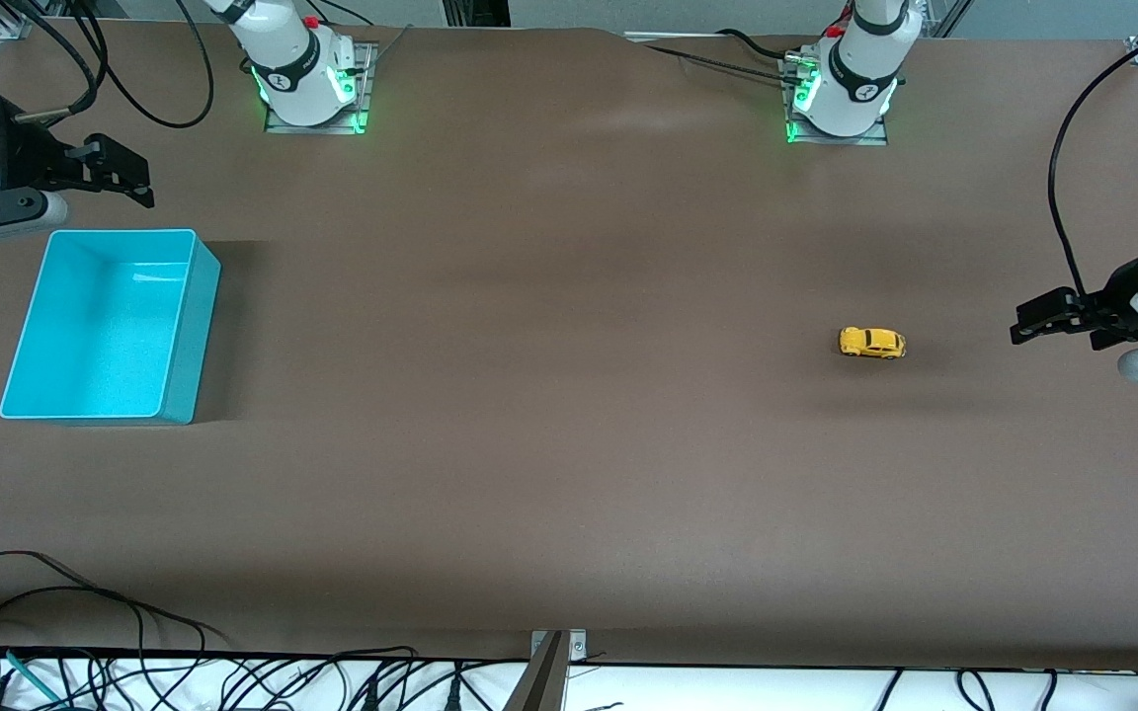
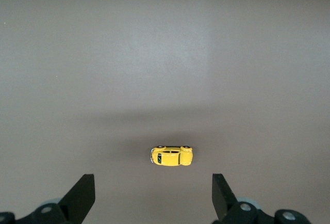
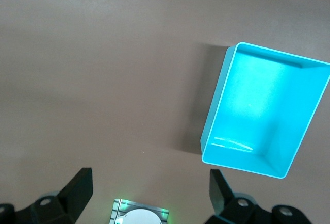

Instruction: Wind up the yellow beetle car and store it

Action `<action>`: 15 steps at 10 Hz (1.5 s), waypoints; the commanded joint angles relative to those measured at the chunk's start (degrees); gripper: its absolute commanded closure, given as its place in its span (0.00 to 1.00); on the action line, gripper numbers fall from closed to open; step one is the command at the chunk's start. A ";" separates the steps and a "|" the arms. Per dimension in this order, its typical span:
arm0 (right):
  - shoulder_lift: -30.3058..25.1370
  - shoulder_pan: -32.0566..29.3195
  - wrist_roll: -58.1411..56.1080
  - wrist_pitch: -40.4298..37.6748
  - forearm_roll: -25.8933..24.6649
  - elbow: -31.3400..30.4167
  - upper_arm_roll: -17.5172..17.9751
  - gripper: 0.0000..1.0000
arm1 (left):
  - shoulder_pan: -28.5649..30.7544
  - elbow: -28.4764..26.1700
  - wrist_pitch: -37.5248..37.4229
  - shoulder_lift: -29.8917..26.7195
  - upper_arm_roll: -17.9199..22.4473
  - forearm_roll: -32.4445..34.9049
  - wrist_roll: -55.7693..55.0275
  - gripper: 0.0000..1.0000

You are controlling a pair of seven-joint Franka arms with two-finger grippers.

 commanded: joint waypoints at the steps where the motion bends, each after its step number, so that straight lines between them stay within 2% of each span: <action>1: 0.61 0.04 -0.69 -1.32 -0.19 1.60 0.10 0.00 | 0.06 0.54 -0.71 0.20 0.08 -0.57 1.27 0.00; 6: 0.70 0.04 -0.69 -1.23 -0.28 1.60 0.10 0.00 | 0.14 0.10 -0.79 0.20 0.08 -0.65 0.39 0.00; 10: 0.79 0.04 -0.60 -1.14 -0.19 1.60 0.10 0.00 | 0.32 -1.13 -0.80 0.72 0.08 -0.65 -9.27 0.00; 15: 1.05 0.13 -0.60 -1.05 -0.19 1.68 0.10 0.00 | 0.32 -5.96 -0.27 1.43 0.08 -0.57 -38.84 0.00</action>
